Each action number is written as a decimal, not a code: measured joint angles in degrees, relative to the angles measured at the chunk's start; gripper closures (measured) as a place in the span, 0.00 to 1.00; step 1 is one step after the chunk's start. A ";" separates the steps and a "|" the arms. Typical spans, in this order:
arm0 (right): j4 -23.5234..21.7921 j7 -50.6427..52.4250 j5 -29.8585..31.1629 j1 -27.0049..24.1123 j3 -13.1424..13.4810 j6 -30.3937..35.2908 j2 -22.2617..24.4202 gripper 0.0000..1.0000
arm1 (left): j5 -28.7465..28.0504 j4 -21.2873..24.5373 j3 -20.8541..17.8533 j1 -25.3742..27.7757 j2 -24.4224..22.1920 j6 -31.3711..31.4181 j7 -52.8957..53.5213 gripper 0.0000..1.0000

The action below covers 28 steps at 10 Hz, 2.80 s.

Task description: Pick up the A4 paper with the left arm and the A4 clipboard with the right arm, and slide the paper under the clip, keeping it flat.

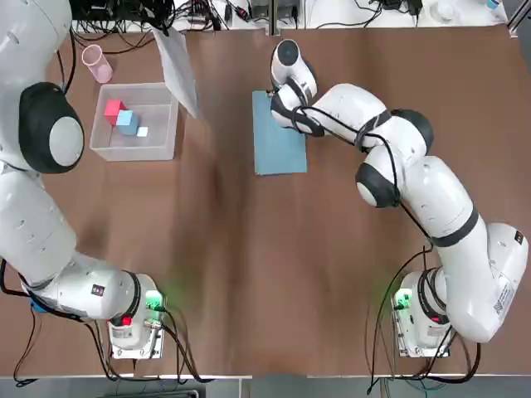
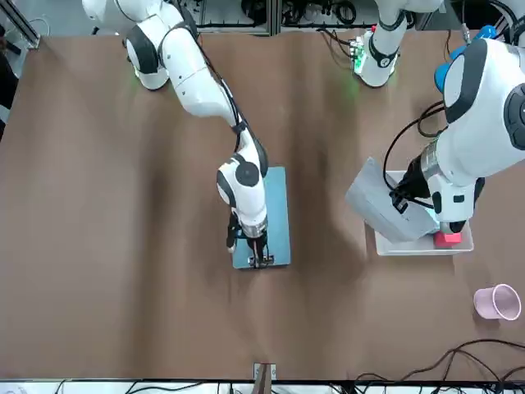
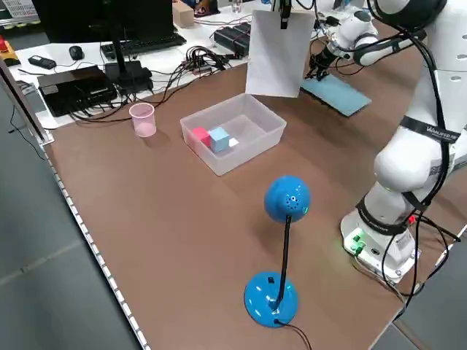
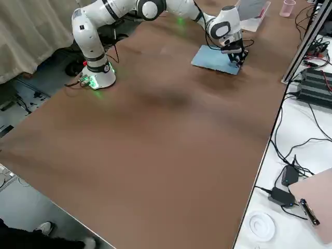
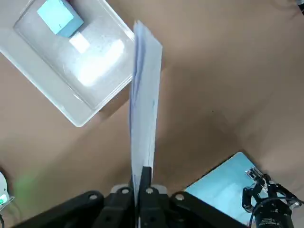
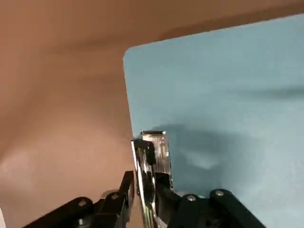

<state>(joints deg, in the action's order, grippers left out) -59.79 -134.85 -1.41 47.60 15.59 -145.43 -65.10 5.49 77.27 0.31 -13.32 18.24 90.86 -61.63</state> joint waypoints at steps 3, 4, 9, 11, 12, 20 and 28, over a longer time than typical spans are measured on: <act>0.00 -0.14 0.00 0.00 0.03 -0.01 -0.01 0.47 | 0.00 0.00 0.00 0.00 0.00 0.00 0.00 0.99; 0.00 -0.19 0.00 -0.01 0.04 -0.03 -0.01 0.32 | 0.00 0.00 0.00 0.00 0.00 0.00 0.00 0.99; 0.03 -0.53 -0.07 -0.49 0.04 0.02 -0.01 0.06 | 0.00 0.00 0.06 -0.28 0.01 0.00 0.00 0.99; 0.17 -0.53 -0.07 -0.49 0.03 1.45 0.00 0.06 | 0.00 0.00 0.06 -0.27 0.02 0.00 0.00 0.99; 0.39 -0.53 -0.07 -0.46 -0.02 3.59 0.00 0.06 | 0.24 0.04 0.06 -0.27 0.08 0.00 -0.01 0.99; 3.16 6.06 -0.11 -0.75 -1.20 17.29 4.87 0.06 | 2.06 0.08 0.17 -0.91 0.63 3.24 -5.07 0.99; -2.40 65.79 -0.40 -16.37 -0.63 37.17 28.24 0.05 | 4.77 0.41 1.72 -6.52 1.71 13.30 -26.09 0.99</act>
<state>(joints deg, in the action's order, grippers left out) -62.19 -69.06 -1.80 31.23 14.96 -108.25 -36.86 10.26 77.68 2.03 -19.84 19.94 104.16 -87.72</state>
